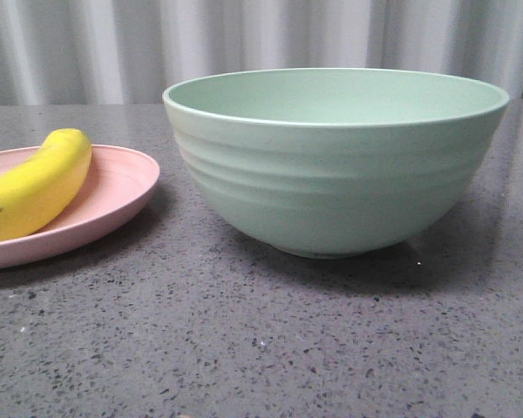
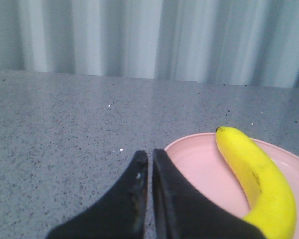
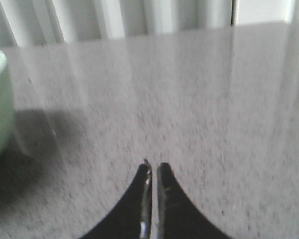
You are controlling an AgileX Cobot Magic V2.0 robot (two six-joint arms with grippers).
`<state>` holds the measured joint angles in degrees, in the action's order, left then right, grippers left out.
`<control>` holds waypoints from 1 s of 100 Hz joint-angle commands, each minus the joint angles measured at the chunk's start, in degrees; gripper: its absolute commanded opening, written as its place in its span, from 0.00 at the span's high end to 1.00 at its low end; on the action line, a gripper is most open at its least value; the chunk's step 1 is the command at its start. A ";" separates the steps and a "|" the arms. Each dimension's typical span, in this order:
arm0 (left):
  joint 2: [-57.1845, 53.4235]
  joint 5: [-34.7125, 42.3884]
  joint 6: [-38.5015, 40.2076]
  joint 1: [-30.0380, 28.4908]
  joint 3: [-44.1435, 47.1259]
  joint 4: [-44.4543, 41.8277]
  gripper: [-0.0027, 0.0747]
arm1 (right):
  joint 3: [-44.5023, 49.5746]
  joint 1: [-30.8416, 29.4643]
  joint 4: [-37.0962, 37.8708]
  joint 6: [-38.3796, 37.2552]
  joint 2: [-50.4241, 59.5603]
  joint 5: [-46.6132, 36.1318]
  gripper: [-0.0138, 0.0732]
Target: Transfer banana from pink plate to green bowl
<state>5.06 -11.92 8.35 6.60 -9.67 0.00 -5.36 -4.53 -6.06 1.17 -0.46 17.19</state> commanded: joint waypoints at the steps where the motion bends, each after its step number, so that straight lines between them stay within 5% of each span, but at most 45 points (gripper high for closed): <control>1: 4.86 6.61 0.44 0.00 -3.88 0.36 0.99 | -5.17 -0.30 -0.39 0.35 -3.86 -2.61 0.92; 24: 11.90 11.92 0.44 0.00 -4.56 0.36 0.99 | -14.12 -0.30 -0.51 0.35 -13.62 5.46 0.92; 43: 15.18 13.01 0.44 0.00 -4.56 0.36 0.98 | -16.07 -0.30 -2.40 0.35 -18.94 -4.27 0.92; 70: 16.98 16.98 0.44 0.00 -4.56 1.10 0.39 | -16.07 -0.30 -2.40 0.35 -20.43 -4.40 0.92; 100: 21.84 10.76 0.44 2.23 -11.49 1.10 0.41 | -16.07 -0.30 -2.40 0.35 -20.43 -4.40 0.92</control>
<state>23.88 -1.49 8.35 7.31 -16.27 0.59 -19.34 -4.53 -8.26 1.17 -19.98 17.37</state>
